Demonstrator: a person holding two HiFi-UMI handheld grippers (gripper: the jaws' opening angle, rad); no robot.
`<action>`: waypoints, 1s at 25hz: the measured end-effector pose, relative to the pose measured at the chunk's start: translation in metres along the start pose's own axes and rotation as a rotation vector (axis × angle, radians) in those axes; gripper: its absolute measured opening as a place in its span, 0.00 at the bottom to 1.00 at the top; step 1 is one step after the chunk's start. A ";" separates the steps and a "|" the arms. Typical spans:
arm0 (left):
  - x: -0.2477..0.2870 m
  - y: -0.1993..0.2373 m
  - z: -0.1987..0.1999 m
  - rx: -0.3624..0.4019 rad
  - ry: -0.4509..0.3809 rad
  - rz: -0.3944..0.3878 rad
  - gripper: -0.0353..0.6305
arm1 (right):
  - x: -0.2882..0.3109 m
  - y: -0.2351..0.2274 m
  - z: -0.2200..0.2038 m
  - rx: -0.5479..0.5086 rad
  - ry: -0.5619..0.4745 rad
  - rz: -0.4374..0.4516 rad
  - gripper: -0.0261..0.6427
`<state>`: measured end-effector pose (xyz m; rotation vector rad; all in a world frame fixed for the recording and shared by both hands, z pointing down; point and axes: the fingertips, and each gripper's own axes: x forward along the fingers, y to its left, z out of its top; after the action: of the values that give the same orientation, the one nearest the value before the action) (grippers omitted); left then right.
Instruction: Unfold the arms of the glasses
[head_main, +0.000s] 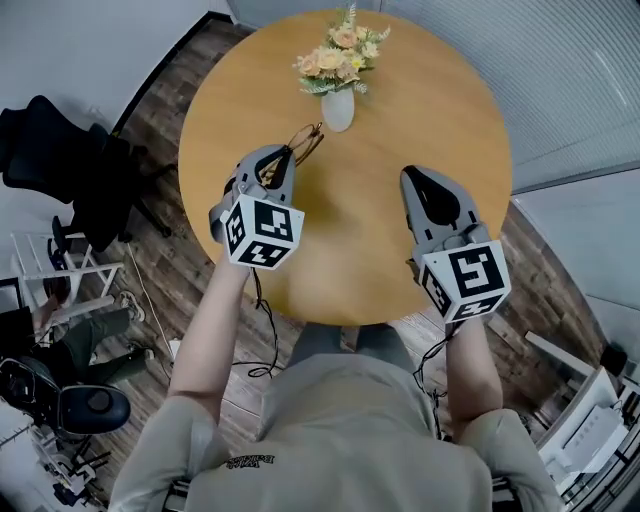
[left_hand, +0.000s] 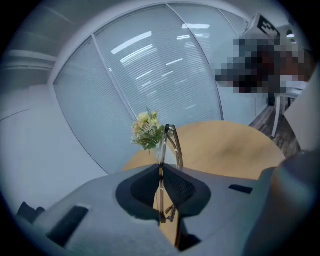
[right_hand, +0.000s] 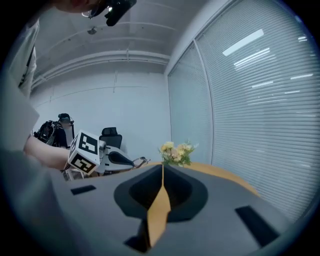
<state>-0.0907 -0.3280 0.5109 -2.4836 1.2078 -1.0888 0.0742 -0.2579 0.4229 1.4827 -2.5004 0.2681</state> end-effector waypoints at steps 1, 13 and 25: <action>-0.008 0.003 0.006 -0.034 -0.019 0.003 0.12 | -0.005 0.002 0.010 -0.006 -0.016 0.001 0.08; -0.132 0.034 0.108 -0.397 -0.322 -0.041 0.12 | -0.072 0.037 0.129 -0.087 -0.243 0.054 0.08; -0.228 0.060 0.162 -0.699 -0.620 -0.062 0.12 | -0.123 0.071 0.204 -0.143 -0.438 0.127 0.08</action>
<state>-0.1100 -0.2237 0.2452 -2.9896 1.4518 0.1910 0.0495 -0.1759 0.1896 1.4542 -2.8800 -0.2396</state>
